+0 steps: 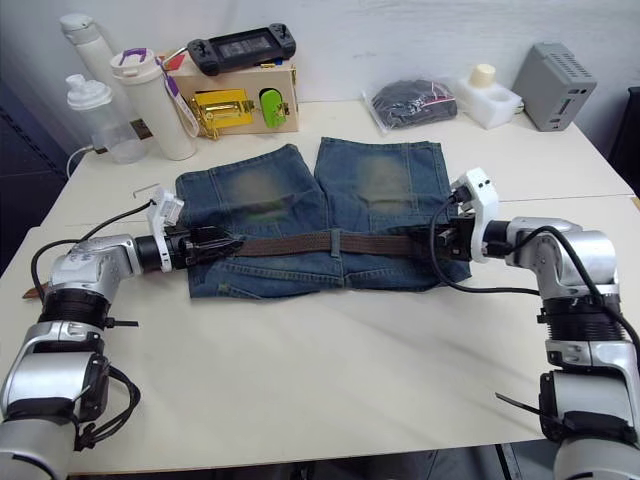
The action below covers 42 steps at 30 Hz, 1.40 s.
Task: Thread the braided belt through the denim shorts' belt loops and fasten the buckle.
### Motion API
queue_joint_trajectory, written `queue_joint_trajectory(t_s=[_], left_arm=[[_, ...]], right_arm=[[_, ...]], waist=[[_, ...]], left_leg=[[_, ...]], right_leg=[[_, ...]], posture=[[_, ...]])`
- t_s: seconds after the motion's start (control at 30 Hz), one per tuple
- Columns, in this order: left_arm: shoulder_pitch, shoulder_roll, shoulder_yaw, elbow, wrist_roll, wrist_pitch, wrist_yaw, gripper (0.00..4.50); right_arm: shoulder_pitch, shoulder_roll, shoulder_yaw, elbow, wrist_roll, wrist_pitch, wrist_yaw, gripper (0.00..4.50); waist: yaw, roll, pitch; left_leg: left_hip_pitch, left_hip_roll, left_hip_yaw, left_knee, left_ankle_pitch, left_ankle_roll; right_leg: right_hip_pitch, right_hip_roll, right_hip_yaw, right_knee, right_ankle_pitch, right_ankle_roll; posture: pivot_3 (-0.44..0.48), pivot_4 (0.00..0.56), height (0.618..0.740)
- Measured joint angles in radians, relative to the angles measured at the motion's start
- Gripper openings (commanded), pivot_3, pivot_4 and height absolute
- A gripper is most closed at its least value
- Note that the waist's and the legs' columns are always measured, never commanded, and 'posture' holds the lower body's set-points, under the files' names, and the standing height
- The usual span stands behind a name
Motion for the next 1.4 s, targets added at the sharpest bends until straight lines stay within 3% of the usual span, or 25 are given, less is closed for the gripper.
queue_joint_trajectory(t_s=[0.03, 0.23, 0.27, 0.5, 0.73, 0.93, 1.1, 1.23, 1.4], left_arm=[[0.011, 0.0, -0.007, -0.02, 0.017, -0.028, 0.0, 2.94], [0.027, -0.01, -0.046, -0.055, 0.089, -0.213, 0.005, 0.22], [0.027, -0.01, -0.047, -0.052, 0.098, -0.229, 0.007, 0.1], [0.027, -0.013, -0.035, -0.026, 0.1, -0.268, 0.002, 0.1], [0.055, -0.012, 0.029, -0.08, 0.024, -0.188, -0.019, 0.1], [0.19, 0.002, 0.136, -0.361, -0.065, -0.177, -0.007, 0.1], [0.552, 0.008, 0.199, -0.77, -0.012, -0.422, 0.04, 0.1], [0.768, 0.018, 0.201, -0.937, 0.091, -0.713, 0.048, 0.1], [0.963, 0.058, 0.199, -0.883, 0.197, -1.023, 0.064, 0.1]], right_arm=[[0.001, 0.0, -0.001, -0.001, 0.003, 0.0, -0.002, 0.0], [0.002, 0.006, -0.002, -0.001, 0.003, 0.001, -0.025, 0.0], [0.002, 0.007, -0.002, -0.001, 0.003, 0.001, -0.028, 0.0], [0.002, 0.015, -0.002, 0.001, 0.003, -0.001, -0.04, 0.0], [0.001, 0.018, -0.006, 0.002, 0.005, -0.017, -0.04, 0.0], [0.103, 0.004, -0.089, -0.105, 0.056, -0.149, 0.043, 0.0], [0.344, -0.077, -0.233, -0.345, 0.182, -0.258, 0.227, 0.0], [0.549, -0.193, -0.247, -0.437, 0.177, -0.354, 0.372, 0.0], [0.667, -0.305, -0.185, -0.455, 0.13, -0.394, 0.454, 0.0]], waist=[[0.0, 0.0, 0.0], [0.003, 0.0, 0.0], [0.003, 0.0, 0.0], [0.002, 0.0, 0.0], [0.001, 0.0, 0.0], [0.001, 0.0, 0.0], [0.002, 0.0, 0.0], [0.022, 0.0, 0.0], [0.037, 0.0, 0.0]], left_leg=[[0.0, 0.0, 0.0, 0.0, 0.0, 0.0], [0.0, 0.0, 0.001, 0.001, 0.0, 0.0], [0.0, 0.0, 0.001, 0.001, 0.0, 0.0], [0.0, 0.0, 0.001, 0.001, 0.0, 0.0], [0.0, 0.0, 0.0, 0.001, 0.0, 0.0], [0.0, 0.0, 0.0, 0.0, 0.0, 0.0], [0.0, 0.0, 0.0, -0.001, -0.001, 0.001], [0.001, 0.0, 0.001, 0.001, 0.0, 0.002], [0.0, 0.0, 0.004, 0.003, 0.001, 0.003]], right_leg=[[0.0, 0.0, 0.0, 0.0, 0.0, 0.0], [0.001, 0.0, 0.0, 0.0, 0.0, 0.0], [0.001, 0.0, 0.0, 0.0, 0.0, 0.0], [0.0, 0.0, 0.0, 0.0, 0.0, 0.0], [0.0, 0.0, 0.0, 0.0, 0.0, 0.0], [0.0, 0.0, 0.0, 0.0, 0.0, 0.0], [0.002, 0.0, 0.0, -0.005, 0.0, 0.0], [0.007, -0.001, -0.002, -0.012, 0.0, 0.0], [0.007, -0.003, -0.002, -0.016, 0.0, -0.001]], posture=[[0.0, 0.15, 0.645], [0.0, 0.15, 0.645], [0.0, 0.15, 0.645], [0.0, 0.15, 0.645], [0.0, 0.15, 0.645], [0.0, 0.15, 0.645], [0.0, 0.15, 0.645], [0.0, 0.15, 0.645], [0.0, 0.15, 0.645]])
